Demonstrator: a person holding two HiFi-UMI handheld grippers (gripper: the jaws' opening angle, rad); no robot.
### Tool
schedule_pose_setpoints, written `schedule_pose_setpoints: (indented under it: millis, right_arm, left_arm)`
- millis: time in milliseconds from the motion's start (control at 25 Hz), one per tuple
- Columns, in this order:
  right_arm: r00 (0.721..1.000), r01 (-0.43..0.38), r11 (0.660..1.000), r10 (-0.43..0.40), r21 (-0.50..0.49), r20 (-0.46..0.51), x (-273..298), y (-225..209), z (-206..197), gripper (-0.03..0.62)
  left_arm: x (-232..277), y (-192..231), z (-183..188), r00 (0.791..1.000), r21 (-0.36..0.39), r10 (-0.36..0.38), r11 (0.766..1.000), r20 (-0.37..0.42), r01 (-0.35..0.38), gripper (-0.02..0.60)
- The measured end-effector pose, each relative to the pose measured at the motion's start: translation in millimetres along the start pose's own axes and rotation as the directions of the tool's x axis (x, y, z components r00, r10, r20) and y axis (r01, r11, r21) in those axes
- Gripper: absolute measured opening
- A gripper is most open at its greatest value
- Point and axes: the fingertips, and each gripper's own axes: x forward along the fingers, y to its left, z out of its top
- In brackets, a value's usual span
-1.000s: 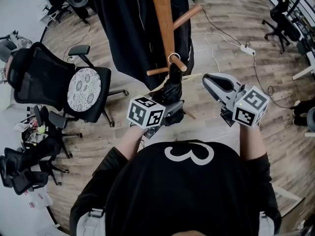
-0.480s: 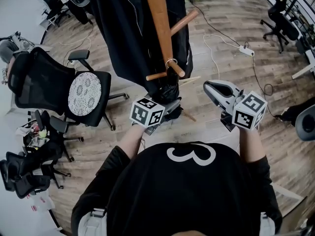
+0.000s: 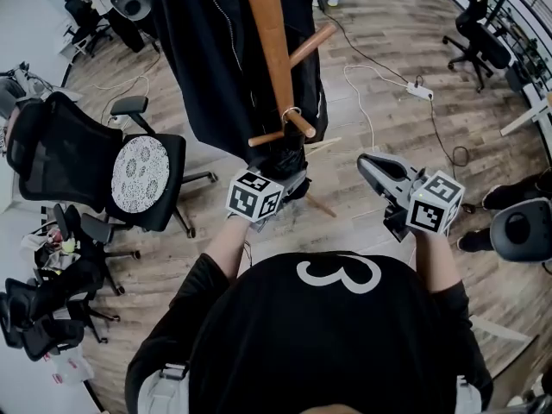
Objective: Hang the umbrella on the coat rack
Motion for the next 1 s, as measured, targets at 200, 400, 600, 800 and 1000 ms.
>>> schedule_pose_setpoints:
  millis: [200,400,600,800,1000]
  right_arm:
    - [1.0,0.007,1.0,-0.007,0.02,0.0,-4.4,14.0,-7.7,0.029]
    - [1.0,0.022,0.997,-0.023,0.07,0.012,-17.8,31.9,-12.1,0.029]
    - [1.0,0.02,0.995,-0.021,0.1,0.013,-30.2,63.1,-29.1,0.029]
    - [1.0,0.027,0.985,-0.026,0.172,-0.007,-35.9,98.8,-57.4,0.028]
    - [0.999,-0.017,0.969,0.005,0.246,0.049,-40.9,141.9,-65.7,0.028]
  left_arm:
    - [-5.7,8.4,-1.4,0.999,-0.056,0.002,0.998,0.038,0.0,0.299]
    - [-12.8,3.6,-11.0,1.0,-0.04,0.012,0.999,0.0,-0.012,0.313]
    - [-38.3,-9.2,-31.8,0.999,-0.038,0.029,0.999,-0.036,-0.03,0.313]
    - [-89.0,-33.1,-41.6,0.999,-0.092,0.04,0.995,0.008,-0.039,0.311]
    - [-146.3,-101.2,-34.4,0.988,-0.072,-0.15,0.986,0.035,0.152,0.286]
